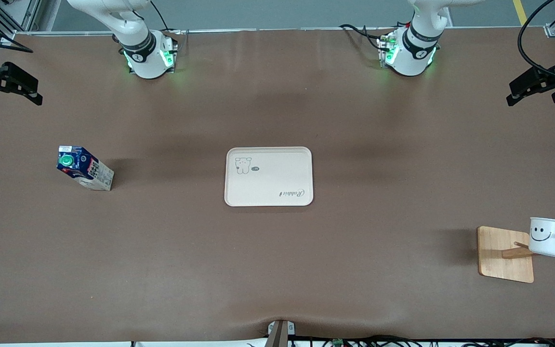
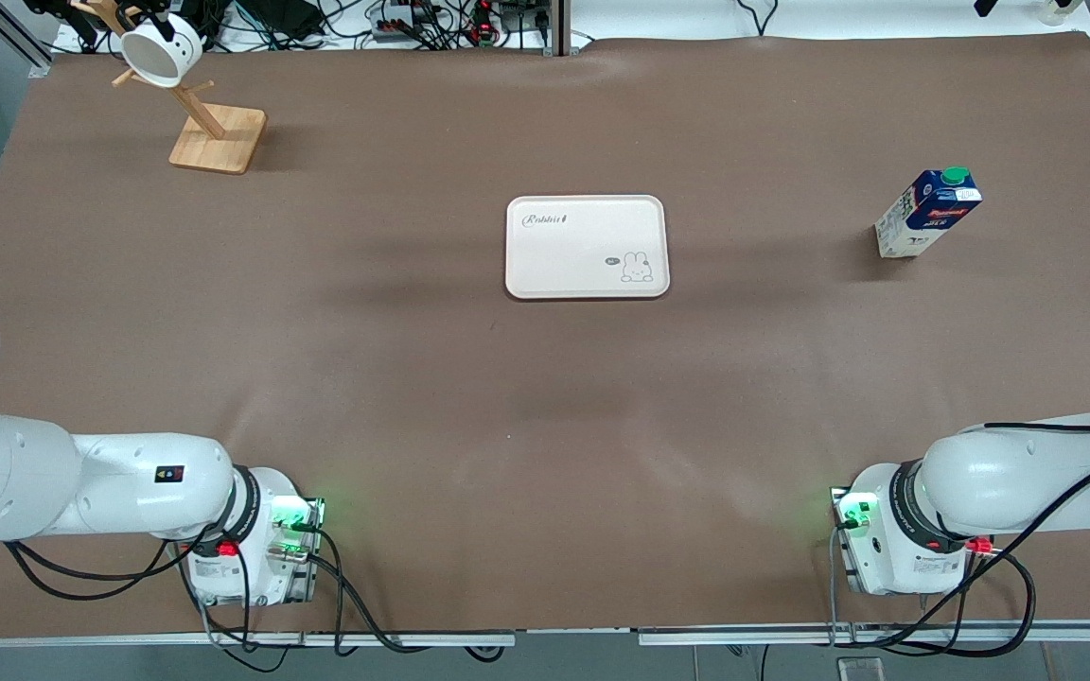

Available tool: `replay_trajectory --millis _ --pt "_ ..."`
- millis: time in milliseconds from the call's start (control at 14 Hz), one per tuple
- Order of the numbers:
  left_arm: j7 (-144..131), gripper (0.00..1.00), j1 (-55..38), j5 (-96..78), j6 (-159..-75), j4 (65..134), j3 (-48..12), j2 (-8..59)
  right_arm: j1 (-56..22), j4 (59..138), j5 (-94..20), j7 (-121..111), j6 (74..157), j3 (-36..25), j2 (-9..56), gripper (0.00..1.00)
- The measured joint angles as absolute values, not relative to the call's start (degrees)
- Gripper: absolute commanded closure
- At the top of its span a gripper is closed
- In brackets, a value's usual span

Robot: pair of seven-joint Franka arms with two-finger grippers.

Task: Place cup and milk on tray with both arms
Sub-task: 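Reach the right gripper toward the milk carton while the left gripper reaches the mug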

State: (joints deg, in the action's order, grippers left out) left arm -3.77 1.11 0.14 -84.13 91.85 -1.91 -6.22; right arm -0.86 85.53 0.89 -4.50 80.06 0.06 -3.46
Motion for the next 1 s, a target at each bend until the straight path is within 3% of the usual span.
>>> replay_trajectory --millis 714,1000 --pt "-0.75 0.00 2.48 6.92 -85.00 87.52 -0.67 -2.59 -0.33 85.96 0.19 -4.43 80.22 -0.03 -3.50 0.00" --pt "1.76 0.00 8.32 6.92 -96.39 89.71 -0.58 -0.01 -0.17 86.20 0.11 -4.43 80.28 -0.04 -3.34 0.00"
